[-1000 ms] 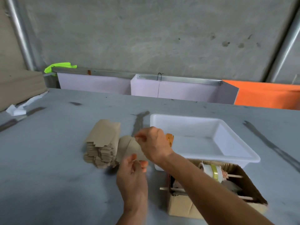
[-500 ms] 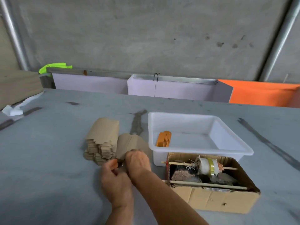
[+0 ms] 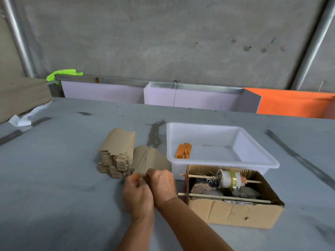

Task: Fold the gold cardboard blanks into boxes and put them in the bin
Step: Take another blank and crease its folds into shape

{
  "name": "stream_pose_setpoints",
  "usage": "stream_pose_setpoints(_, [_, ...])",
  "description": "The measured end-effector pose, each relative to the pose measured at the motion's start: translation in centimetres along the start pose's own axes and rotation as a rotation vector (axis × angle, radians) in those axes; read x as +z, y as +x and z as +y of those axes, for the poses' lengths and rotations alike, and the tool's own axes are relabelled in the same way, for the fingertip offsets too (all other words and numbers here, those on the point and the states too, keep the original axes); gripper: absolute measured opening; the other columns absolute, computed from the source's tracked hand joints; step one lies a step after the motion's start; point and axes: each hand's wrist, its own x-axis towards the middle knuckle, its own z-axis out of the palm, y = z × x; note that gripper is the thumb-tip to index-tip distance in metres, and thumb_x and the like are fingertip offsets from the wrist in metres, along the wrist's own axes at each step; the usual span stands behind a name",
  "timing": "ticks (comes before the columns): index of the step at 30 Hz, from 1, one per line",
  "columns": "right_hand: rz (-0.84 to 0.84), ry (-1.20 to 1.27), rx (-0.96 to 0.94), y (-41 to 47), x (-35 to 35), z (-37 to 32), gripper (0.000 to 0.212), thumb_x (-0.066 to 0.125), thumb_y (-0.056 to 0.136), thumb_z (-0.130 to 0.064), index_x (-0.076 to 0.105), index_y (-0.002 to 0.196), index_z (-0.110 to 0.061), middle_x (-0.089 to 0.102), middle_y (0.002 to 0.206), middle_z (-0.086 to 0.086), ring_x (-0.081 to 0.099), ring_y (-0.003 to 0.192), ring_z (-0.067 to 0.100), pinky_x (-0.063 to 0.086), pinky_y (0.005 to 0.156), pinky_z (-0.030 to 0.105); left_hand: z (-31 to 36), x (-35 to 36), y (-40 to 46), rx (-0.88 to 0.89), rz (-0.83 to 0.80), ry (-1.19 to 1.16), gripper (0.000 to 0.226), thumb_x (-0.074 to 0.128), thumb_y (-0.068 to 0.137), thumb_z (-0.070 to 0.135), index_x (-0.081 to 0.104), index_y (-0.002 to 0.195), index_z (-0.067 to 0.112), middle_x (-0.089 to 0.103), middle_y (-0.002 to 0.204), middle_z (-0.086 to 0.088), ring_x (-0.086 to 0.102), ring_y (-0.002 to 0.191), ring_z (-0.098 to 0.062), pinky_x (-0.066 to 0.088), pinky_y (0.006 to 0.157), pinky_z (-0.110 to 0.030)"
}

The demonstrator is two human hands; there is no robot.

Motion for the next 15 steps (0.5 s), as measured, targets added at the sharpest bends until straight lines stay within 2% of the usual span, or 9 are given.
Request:
stream_pose_setpoints(1, [0.094,-0.037,-0.025,-0.3,-0.6,-0.3,0.011,0.066,0.078,-0.011,0.063,0.079,-0.001,0.067,0.075,0.017,0.064,0.067,0.032,0.045,0.056,0.032,0.1,0.0,0.0,-0.004,-0.004,-0.009,0.022,0.049,0.088,-0.003,0.064,0.102,0.005,0.066,0.105,-0.015,0.061,0.102,-0.033,0.047,0.095,-0.047])
stream_pose_setpoints(3, [0.25,-0.08,-0.07,-0.9,-2.2,-1.3,0.026,0.081,0.043,-0.01,0.057,0.054,-0.009,0.056,0.046,0.005,0.052,0.035,0.022,0.03,0.033,0.023,0.4,-0.1,0.3,0.008,-0.018,-0.046,0.018,0.049,0.09,0.0,0.064,0.1,0.002,0.065,0.103,-0.021,0.061,0.101,-0.038,0.047,0.093,-0.051])
stream_pose_setpoints(5, [0.386,-0.089,-0.052,-0.9,-3.8,-1.9,0.033,0.084,0.034,-0.012,0.055,0.049,-0.015,0.051,0.042,0.0,0.047,0.032,0.017,0.026,0.031,0.021,1.1,-0.6,0.1,0.045,-0.08,-0.096,0.015,0.047,0.092,0.003,0.062,0.094,0.003,0.064,0.098,-0.026,0.06,0.098,-0.044,0.048,0.088,-0.054])
stream_pose_setpoints(7, [0.562,0.006,0.002,-1.5,-5.4,-1.8,0.023,0.078,0.048,-0.005,0.057,0.053,-0.013,0.054,0.045,0.003,0.05,0.037,0.022,0.026,0.037,0.022,2.2,-1.2,-0.4,0.115,-0.135,-0.131,0.011,0.052,0.093,0.009,0.061,0.094,0.015,0.065,0.095,-0.012,0.061,0.096,-0.033,0.049,0.085,-0.045])
stream_pose_setpoints(8, [0.604,0.127,0.073,-2.0,-6.2,-1.4,0.015,0.074,0.059,-0.002,0.062,0.058,-0.011,0.059,0.05,0.005,0.054,0.044,0.026,0.029,0.041,0.024,2.8,-1.5,-0.5,0.16,-0.151,-0.126,0.012,0.056,0.092,0.013,0.059,0.102,0.019,0.064,0.1,-0.004,0.059,0.099,-0.025,0.048,0.088,-0.038])
stream_pose_setpoints(9, [0.579,0.285,0.164,-2.5,-7.1,-0.8,0.011,0.07,0.072,-0.004,0.067,0.066,-0.013,0.065,0.057,0.003,0.059,0.054,0.025,0.035,0.048,0.025,3.5,-1.8,-0.6,0.189,-0.174,-0.106,0.024,0.061,0.09,0.018,0.056,0.114,0.019,0.061,0.109,-0.001,0.057,0.104,-0.019,0.045,0.093,-0.035])
stream_pose_setpoints(11, [0.457,0.651,0.297,-4.3,-8.3,0.8,0.014,0.068,0.082,-0.013,0.07,0.071,-0.022,0.066,0.062,-0.013,0.06,0.064,0.007,0.04,0.057,0.017,4.7,-2.4,-0.7,0.181,-0.26,-0.08,0.046,0.066,0.087,0.024,0.049,0.129,0.017,0.055,0.121,0.002,0.053,0.111,-0.014,0.042,0.097,-0.031])
stream_pose_setpoints(13, [0.363,0.895,0.414,-6.3,-9.4,2.3,0.019,0.07,0.083,-0.017,0.069,0.067,-0.027,0.065,0.062,-0.016,0.06,0.066,0.004,0.043,0.058,0.02,6.0,-3.2,-1.4,0.134,-0.382,-0.089,0.042,0.069,0.084,0.021,0.054,0.123,0.019,0.059,0.117,0.004,0.057,0.105,-0.011,0.043,0.087,-0.024])
stream_pose_setpoints(15, [0.306,1.014,0.494,-8.1,-10.0,3.4,0.014,0.071,0.082,-0.014,0.072,0.07,-0.022,0.069,0.067,-0.007,0.062,0.068,0.012,0.051,0.06,0.031,6.7,-3.8,-2.5,0.103,-0.499,-0.099,0.023,0.071,0.082,0.011,0.065,0.103,0.019,0.07,0.097,0.002,0.065,0.085,-0.007,0.047,0.068,-0.015])
